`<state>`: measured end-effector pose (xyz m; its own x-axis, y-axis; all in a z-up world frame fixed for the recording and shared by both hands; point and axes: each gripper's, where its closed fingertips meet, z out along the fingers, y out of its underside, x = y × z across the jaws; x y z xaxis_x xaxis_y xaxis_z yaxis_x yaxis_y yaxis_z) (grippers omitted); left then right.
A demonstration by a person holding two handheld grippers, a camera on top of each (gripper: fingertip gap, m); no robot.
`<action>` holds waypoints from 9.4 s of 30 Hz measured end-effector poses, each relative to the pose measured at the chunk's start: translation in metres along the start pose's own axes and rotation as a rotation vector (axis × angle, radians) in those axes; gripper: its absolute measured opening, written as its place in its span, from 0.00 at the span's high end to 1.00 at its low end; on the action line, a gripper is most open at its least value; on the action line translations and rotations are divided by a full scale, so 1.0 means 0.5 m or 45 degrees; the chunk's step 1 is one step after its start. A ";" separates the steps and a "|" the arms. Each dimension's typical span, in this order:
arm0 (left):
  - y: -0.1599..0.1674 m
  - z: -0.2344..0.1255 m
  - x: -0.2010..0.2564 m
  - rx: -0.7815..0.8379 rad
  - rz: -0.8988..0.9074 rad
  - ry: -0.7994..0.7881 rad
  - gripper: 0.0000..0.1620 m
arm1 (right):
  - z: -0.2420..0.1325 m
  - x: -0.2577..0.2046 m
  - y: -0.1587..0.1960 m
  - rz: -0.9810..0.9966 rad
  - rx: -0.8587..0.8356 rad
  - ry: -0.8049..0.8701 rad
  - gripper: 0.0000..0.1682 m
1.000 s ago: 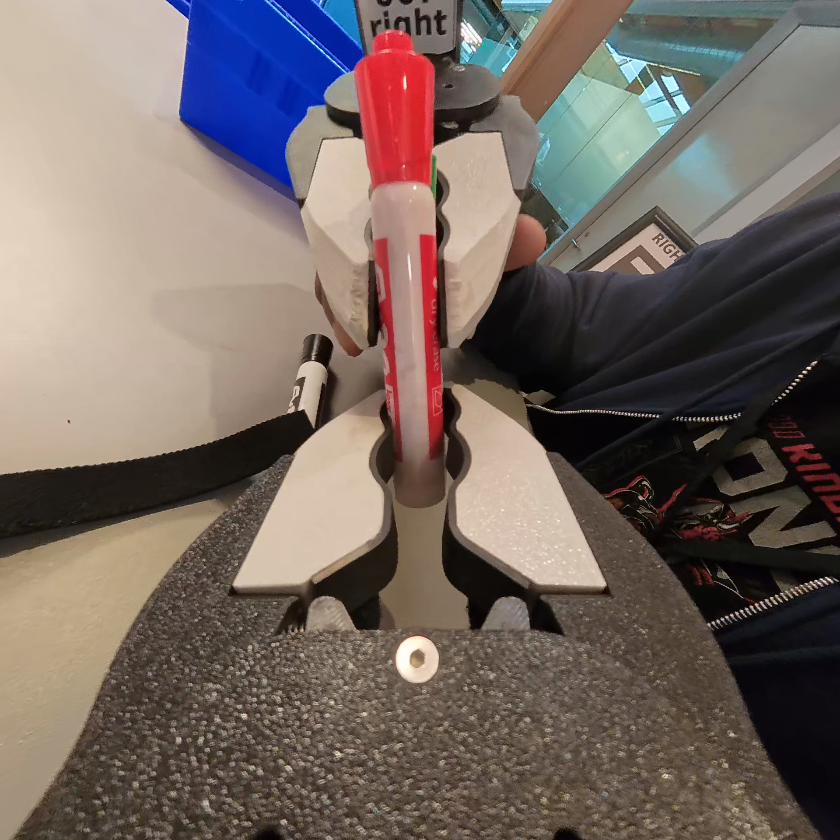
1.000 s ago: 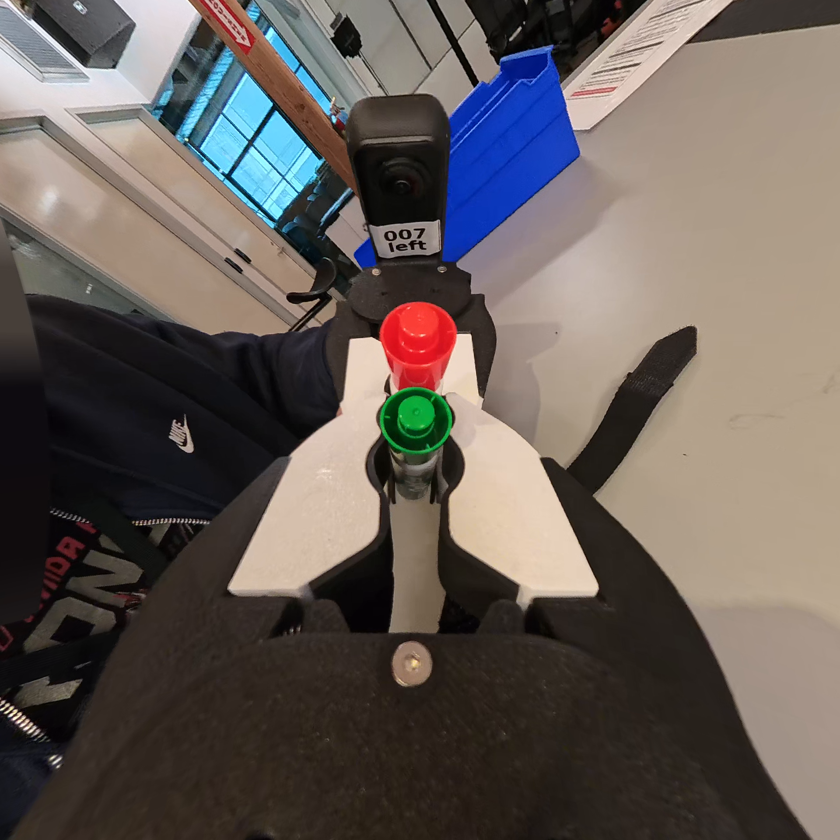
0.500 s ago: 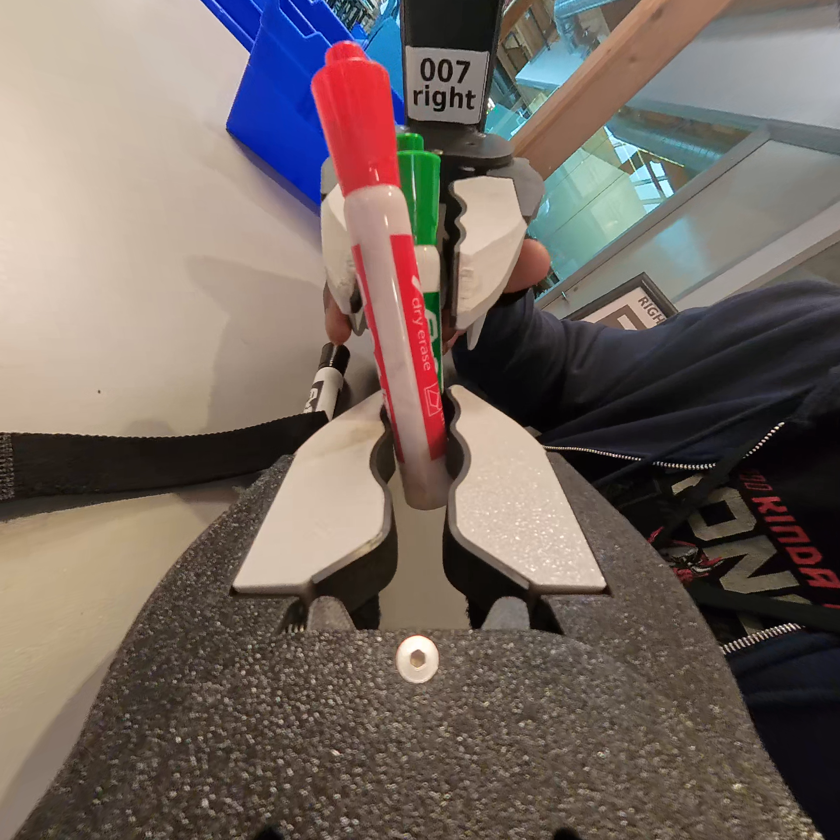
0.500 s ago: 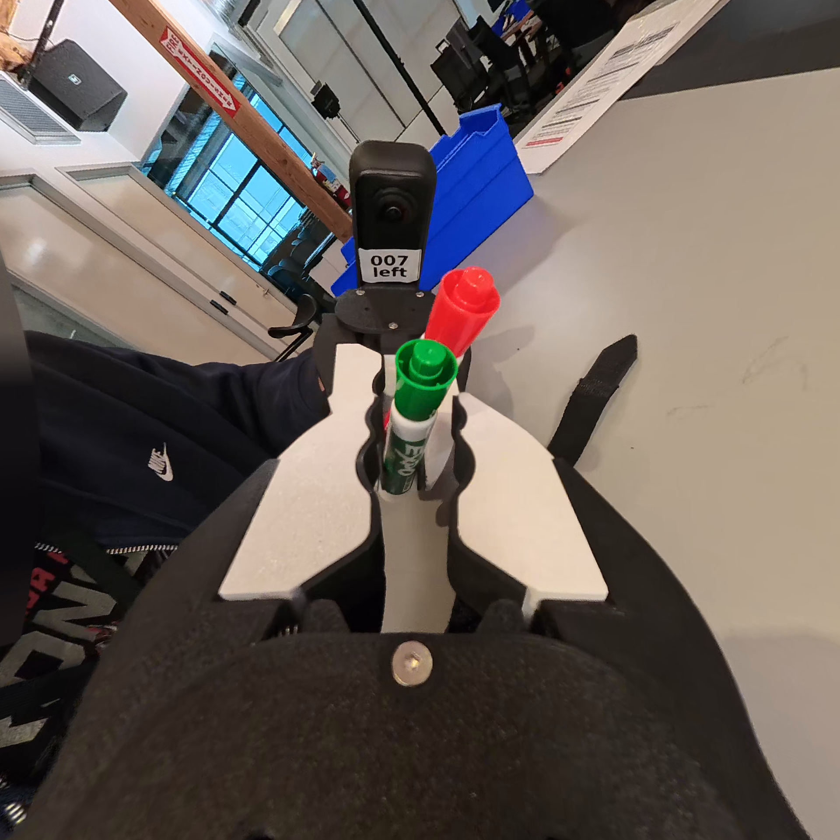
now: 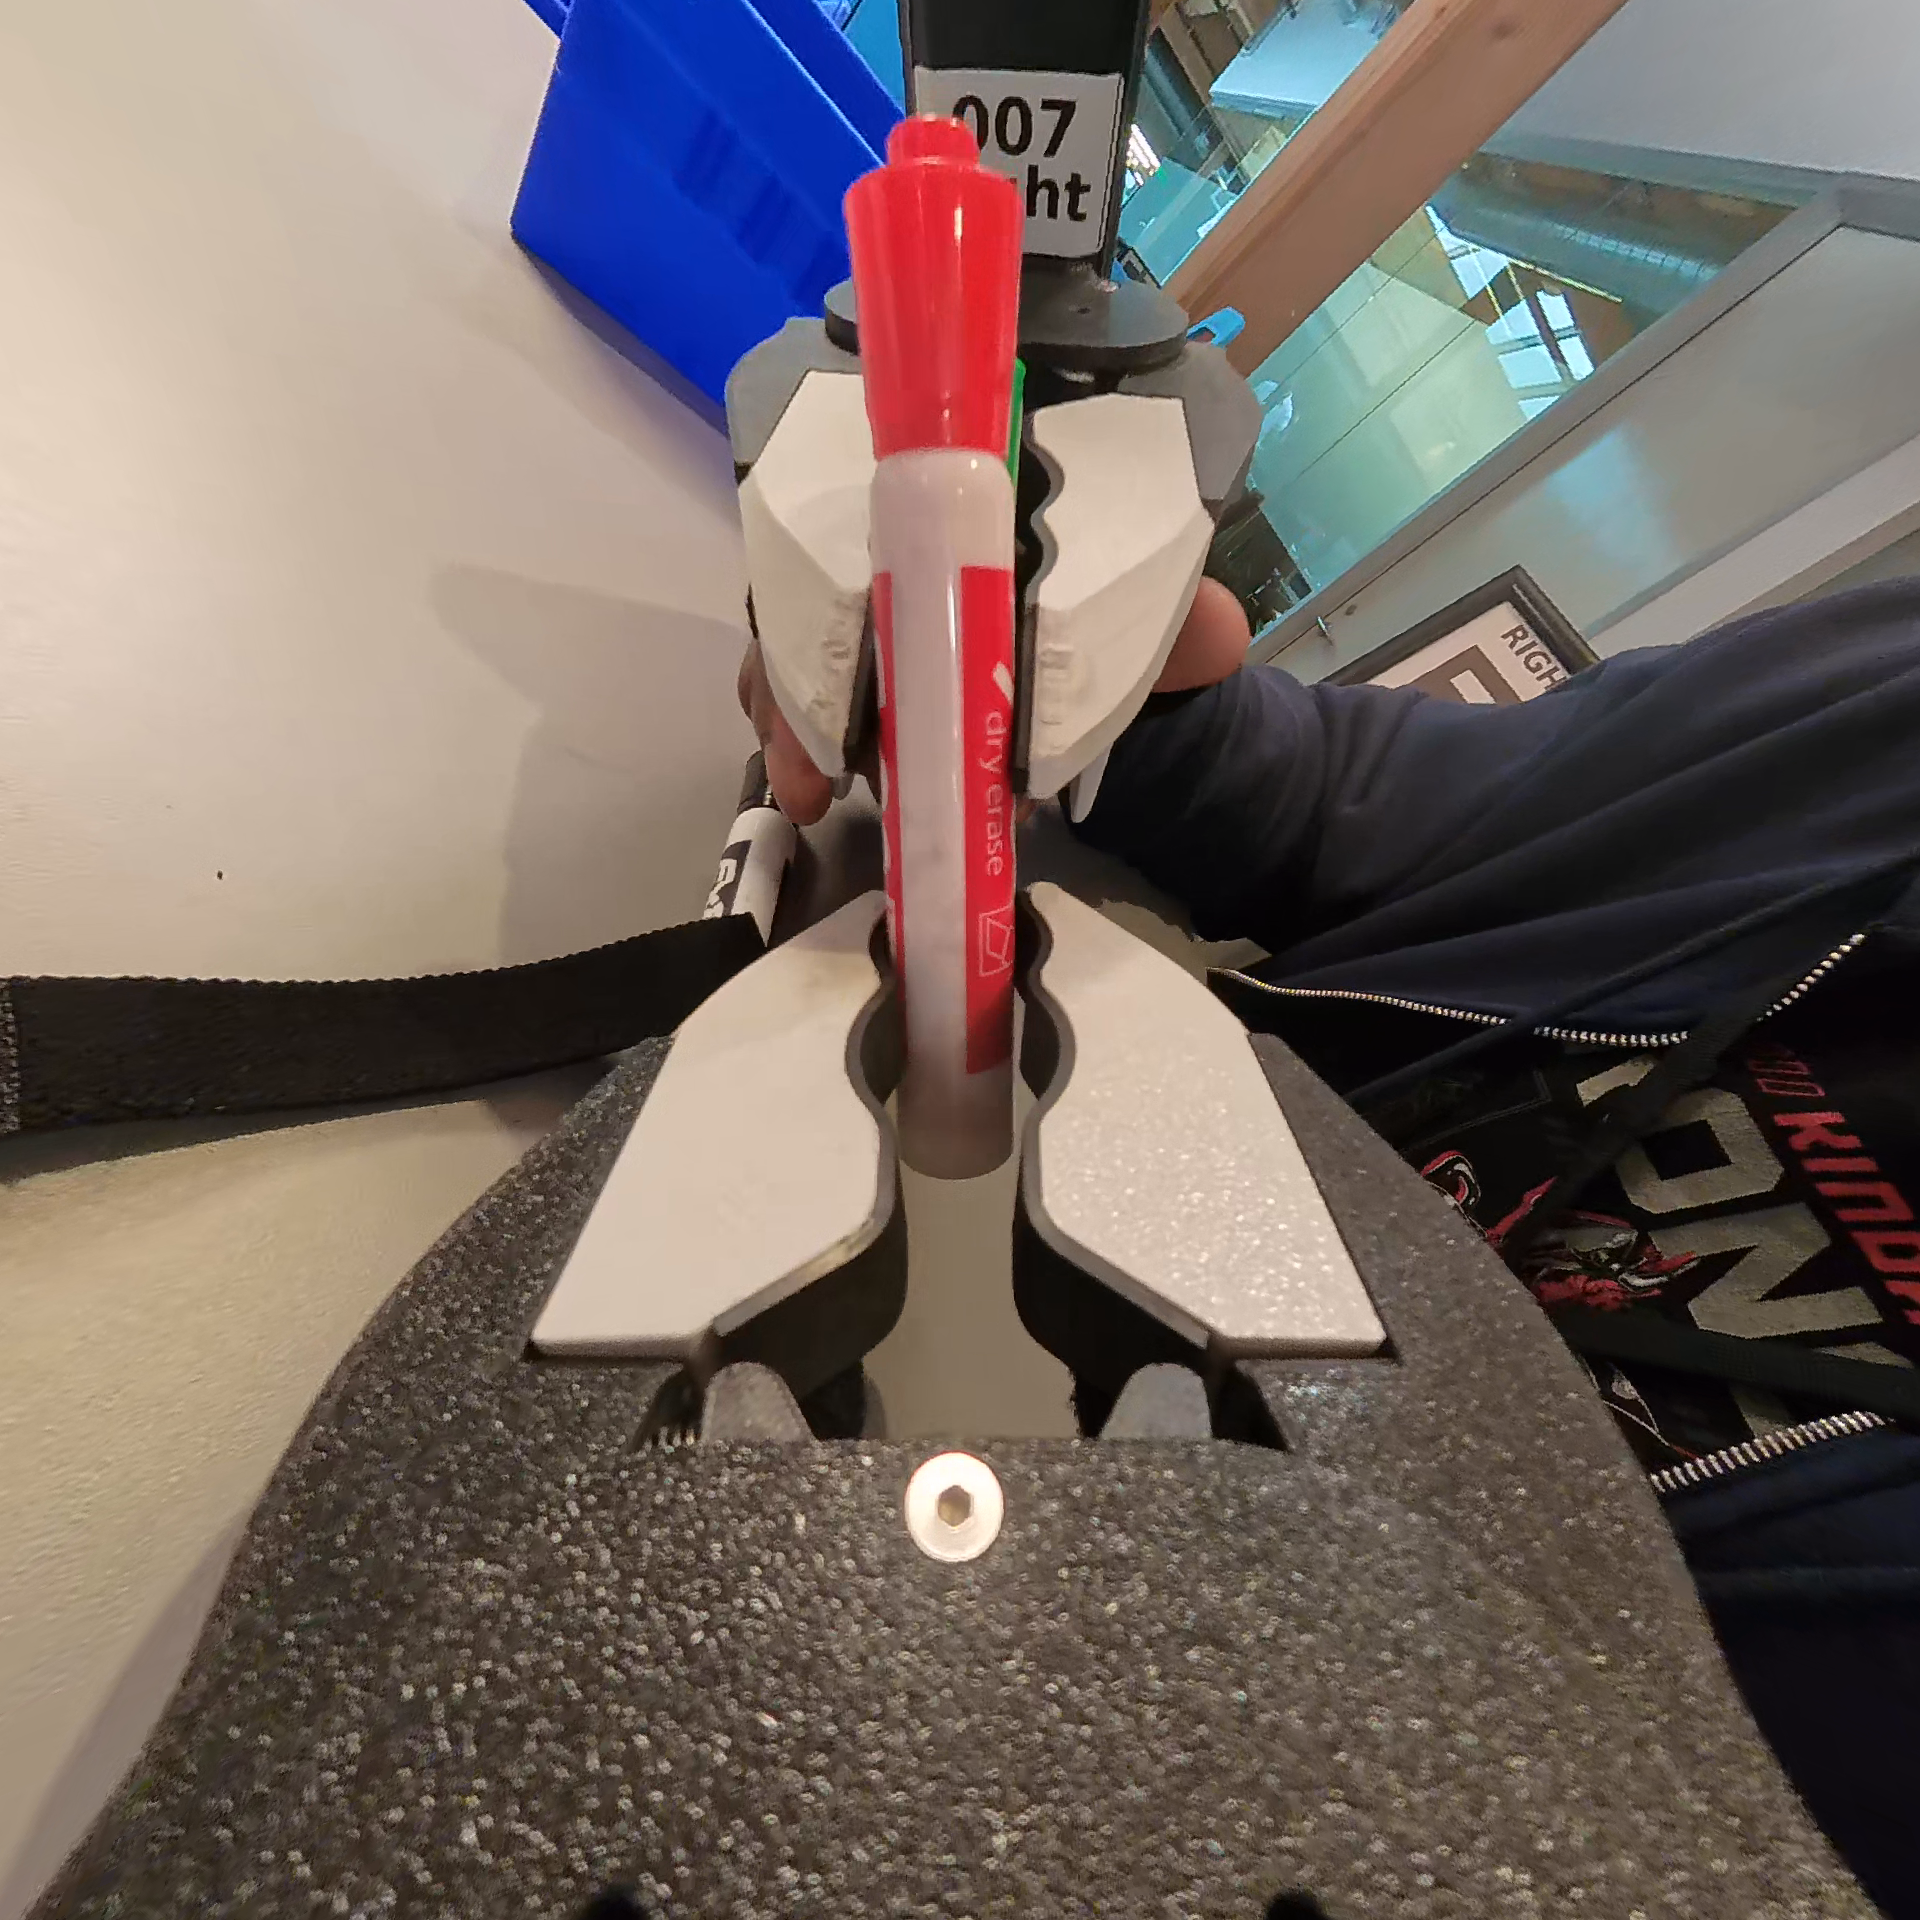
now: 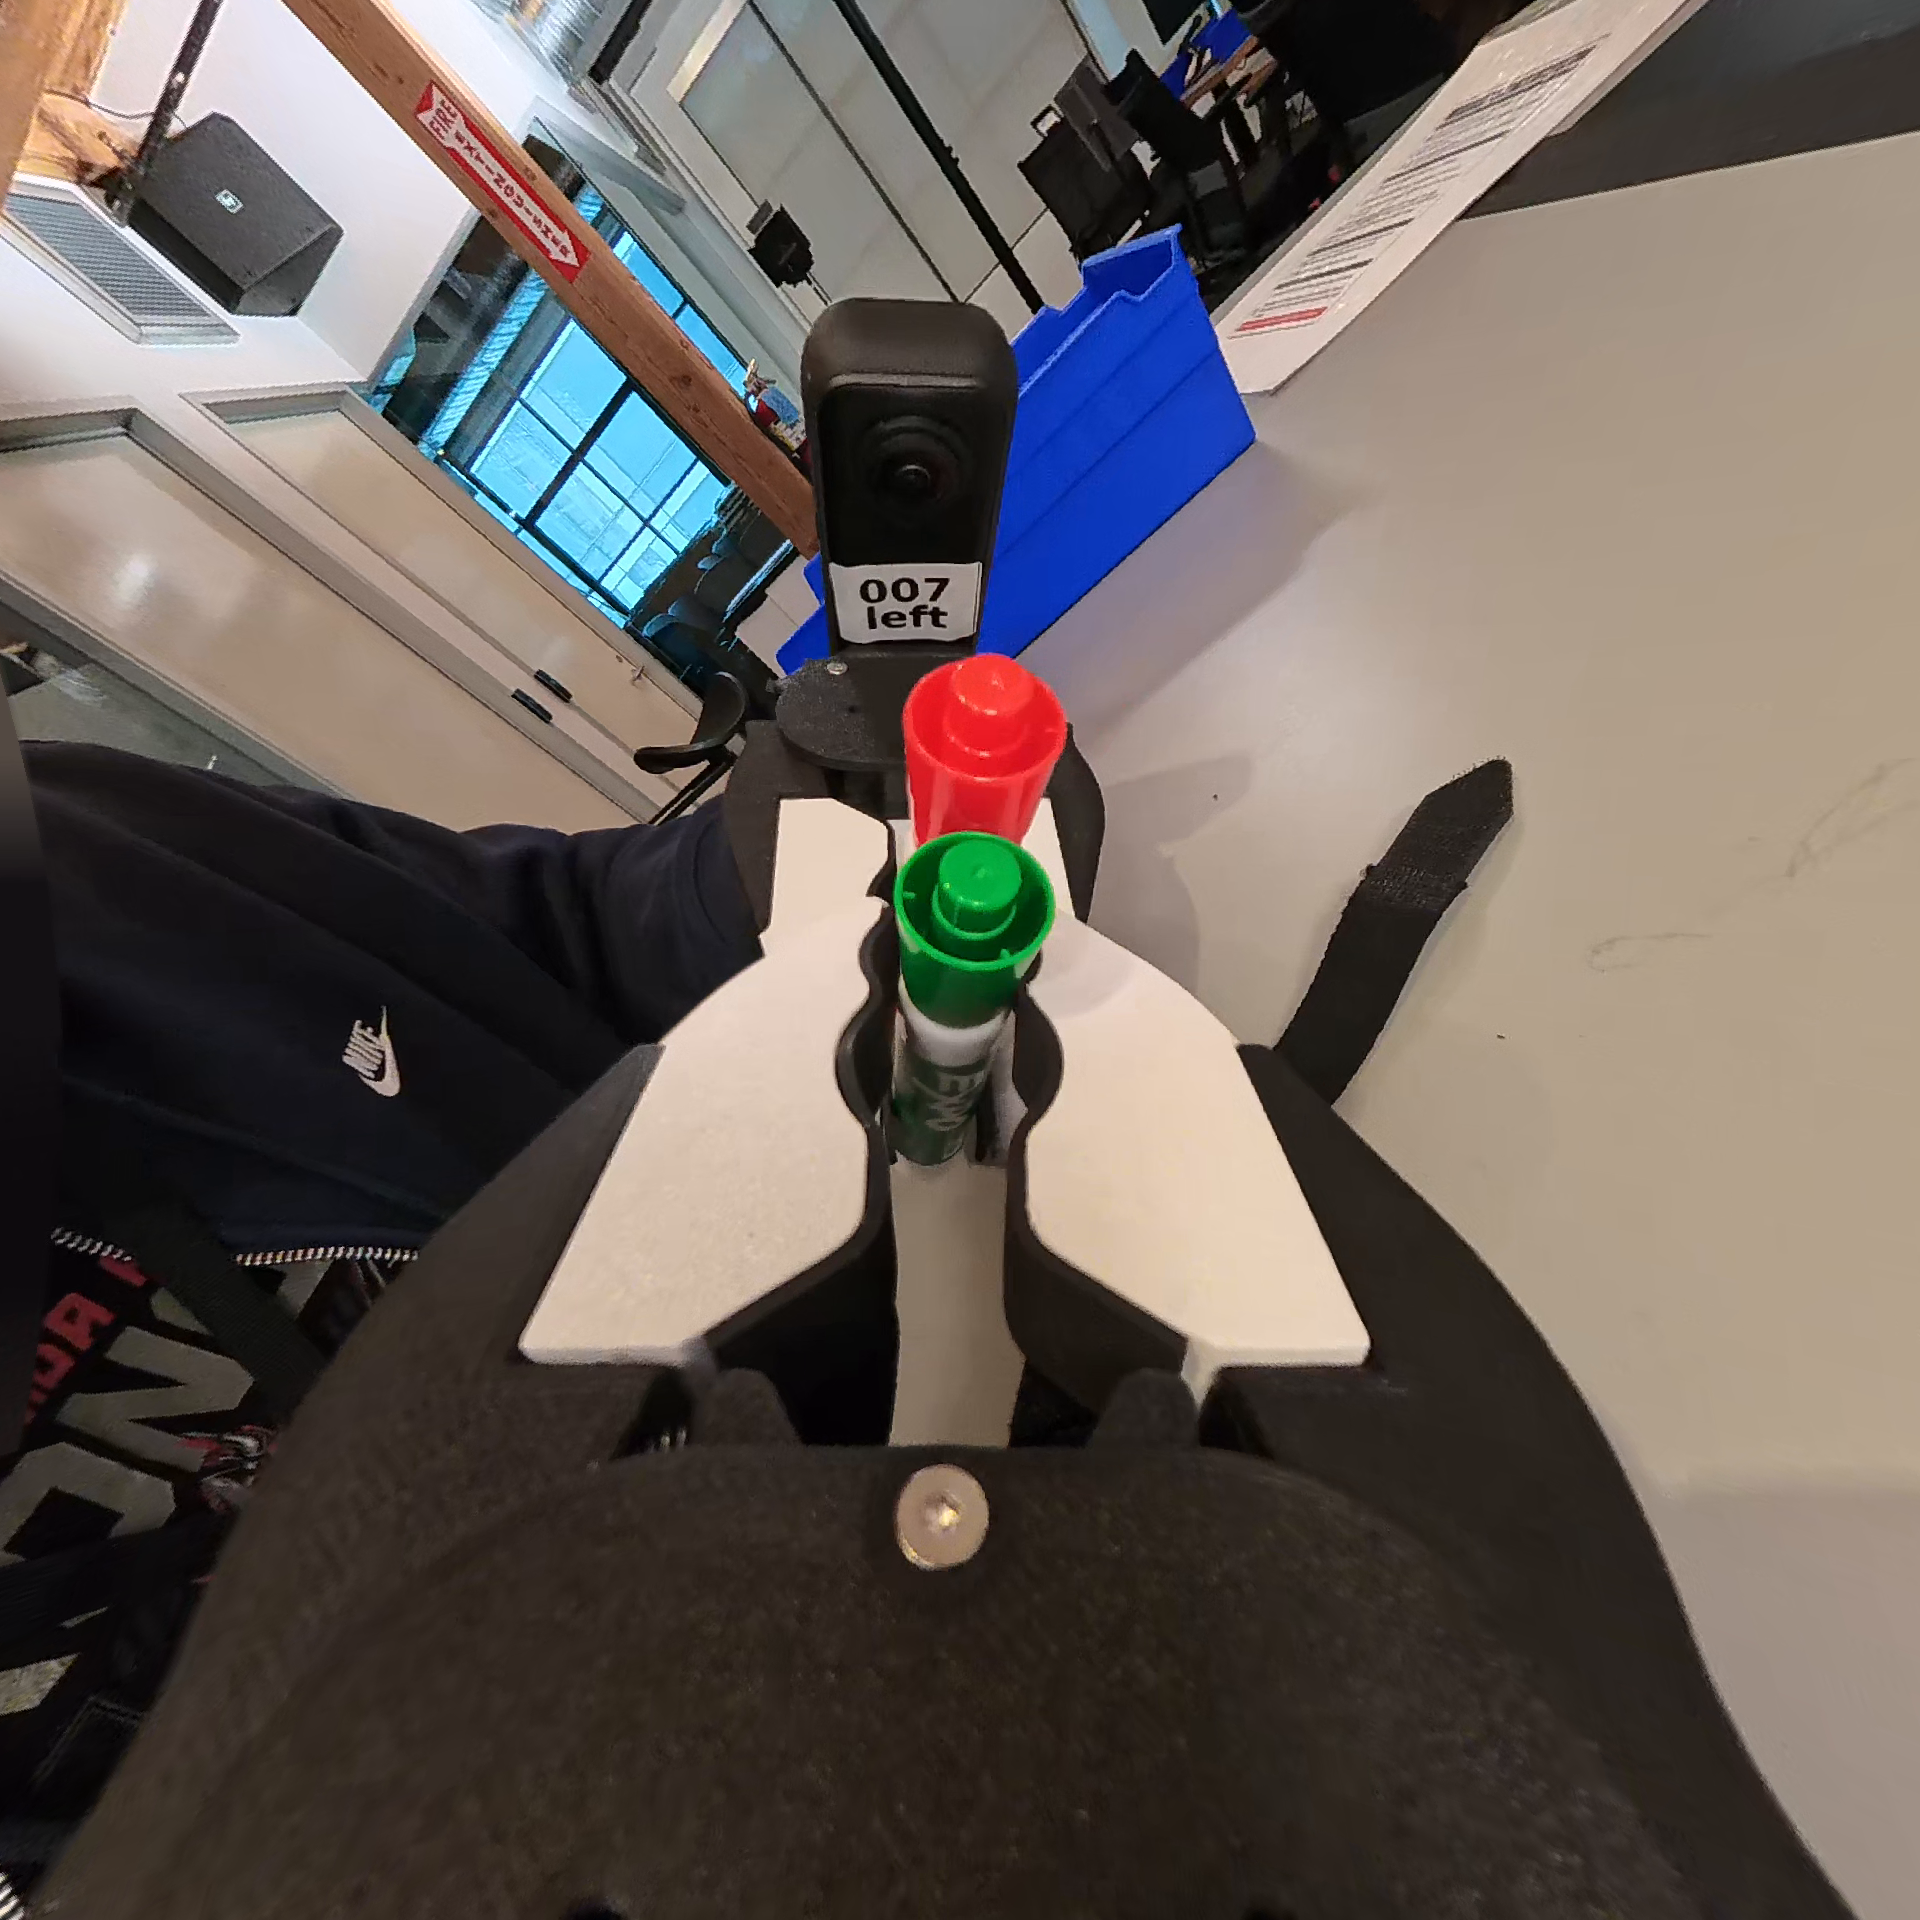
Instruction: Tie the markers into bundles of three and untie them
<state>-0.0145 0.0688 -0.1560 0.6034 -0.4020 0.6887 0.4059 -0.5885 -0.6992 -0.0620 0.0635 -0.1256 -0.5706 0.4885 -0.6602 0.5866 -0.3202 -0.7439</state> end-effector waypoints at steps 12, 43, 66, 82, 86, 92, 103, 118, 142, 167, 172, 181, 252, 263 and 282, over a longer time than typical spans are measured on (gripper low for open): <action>-0.017 -0.043 -0.032 0.012 0.030 -0.100 0.88 | -0.022 0.031 0.000 -0.116 -0.044 0.142 0.81; 0.007 -0.119 -0.114 -0.206 0.250 -0.400 0.88 | -0.014 0.074 0.116 -1.052 -0.842 0.343 0.99; -0.008 -0.114 -0.113 -0.190 0.483 -0.489 0.88 | -0.048 0.075 -0.079 0.134 -0.212 0.119 0.99; 0.007 -0.098 -0.128 -0.285 0.616 -0.612 0.88 | -0.088 0.104 -0.055 0.193 -0.474 0.397 0.99; 0.014 -0.095 -0.138 -0.338 0.690 -0.680 0.88 | -0.093 0.116 -0.036 0.203 -0.638 0.486 0.99; 0.016 -0.094 -0.142 -0.380 0.777 -0.752 0.88 | -0.097 0.118 -0.031 0.193 -0.780 0.566 0.99; 0.014 -0.103 -0.157 -0.427 0.842 -0.856 0.88 | -0.069 0.111 -0.030 0.165 -0.860 0.569 0.99; 0.016 -0.124 -0.165 -0.542 0.935 -0.970 0.88 | -0.063 0.121 -0.011 0.111 -1.032 0.634 0.99; 0.028 -0.135 -0.172 -0.646 0.883 -1.050 0.88 | -0.040 0.145 0.005 0.025 -1.171 0.731 0.99; 0.048 -0.138 -0.179 -0.532 0.567 -0.833 0.88 | 0.011 0.170 0.016 0.155 -0.588 0.363 0.99; 0.050 -0.134 -0.176 -0.527 0.559 -0.810 0.88 | 0.018 0.181 0.007 0.184 -0.488 0.358 0.99; 0.048 -0.122 -0.167 -0.484 0.532 -0.763 0.88 | 0.044 0.171 0.033 0.219 -0.513 0.297 0.98; 0.016 -0.140 -0.175 -0.267 0.283 -0.699 0.88 | -0.182 0.051 0.239 -1.204 -1.148 0.376 0.90; 0.018 -0.137 -0.175 -0.279 0.296 -0.698 0.88 | -0.219 0.064 0.174 -0.967 -0.996 0.775 0.73; 0.020 -0.135 -0.177 -0.295 0.326 -0.726 0.88 | -0.221 0.118 0.170 -0.058 -0.572 1.063 0.77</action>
<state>-0.1101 0.0511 -0.2108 0.9554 -0.1524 0.2528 0.0823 -0.6850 -0.7239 0.0177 0.1546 -0.2162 -0.1050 0.9711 -0.2143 0.8395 -0.0290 -0.5426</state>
